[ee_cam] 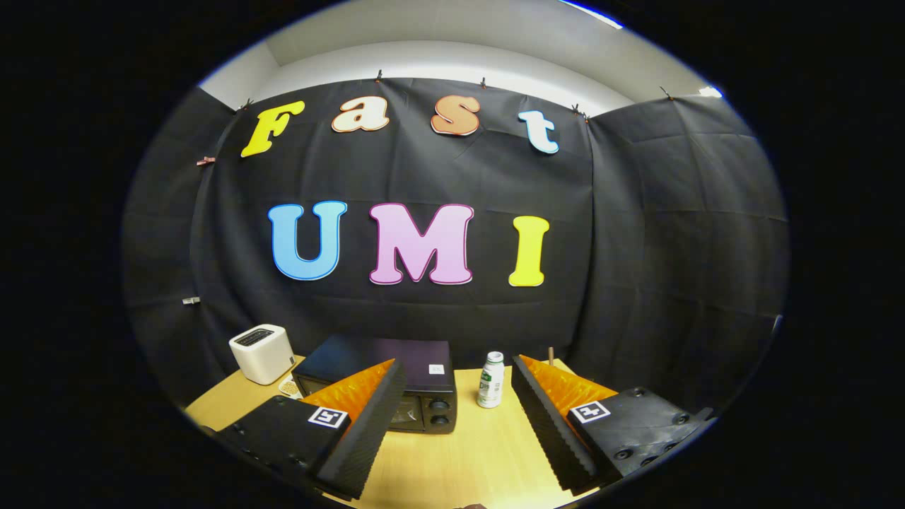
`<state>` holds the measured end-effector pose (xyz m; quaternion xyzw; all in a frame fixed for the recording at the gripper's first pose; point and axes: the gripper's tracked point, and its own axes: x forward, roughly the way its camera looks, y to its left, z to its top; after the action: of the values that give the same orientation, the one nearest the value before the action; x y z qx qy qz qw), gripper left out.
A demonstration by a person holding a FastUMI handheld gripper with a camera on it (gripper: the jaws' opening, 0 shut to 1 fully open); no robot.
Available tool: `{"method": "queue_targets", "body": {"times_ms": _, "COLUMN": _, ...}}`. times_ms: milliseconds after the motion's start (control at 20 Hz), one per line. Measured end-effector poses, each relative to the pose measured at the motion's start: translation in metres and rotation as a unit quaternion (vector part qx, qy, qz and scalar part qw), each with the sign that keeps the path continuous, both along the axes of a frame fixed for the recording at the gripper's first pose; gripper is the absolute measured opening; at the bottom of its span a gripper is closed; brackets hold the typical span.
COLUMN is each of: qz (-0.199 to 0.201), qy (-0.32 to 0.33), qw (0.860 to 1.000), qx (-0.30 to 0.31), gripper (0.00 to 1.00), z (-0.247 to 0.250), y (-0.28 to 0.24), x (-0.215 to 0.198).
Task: Open the toaster oven, put the food inside, and close the toaster oven door.
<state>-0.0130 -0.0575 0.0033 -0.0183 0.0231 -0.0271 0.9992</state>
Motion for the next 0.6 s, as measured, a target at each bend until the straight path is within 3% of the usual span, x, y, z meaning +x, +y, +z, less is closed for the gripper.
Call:
{"method": "queue_targets", "body": {"times_ms": 200, "qz": -0.018, "qy": -0.012, "qw": 0.999, "qx": -0.023, "gripper": 0.98, "z": 0.005, "y": -0.016, "x": -0.024}}
{"method": "queue_targets", "body": {"times_ms": 600, "qz": -0.02, "qy": -0.009, "qw": 1.0, "qx": -0.01, "gripper": 0.97, "z": 0.006, "y": -0.019, "x": -0.027}}
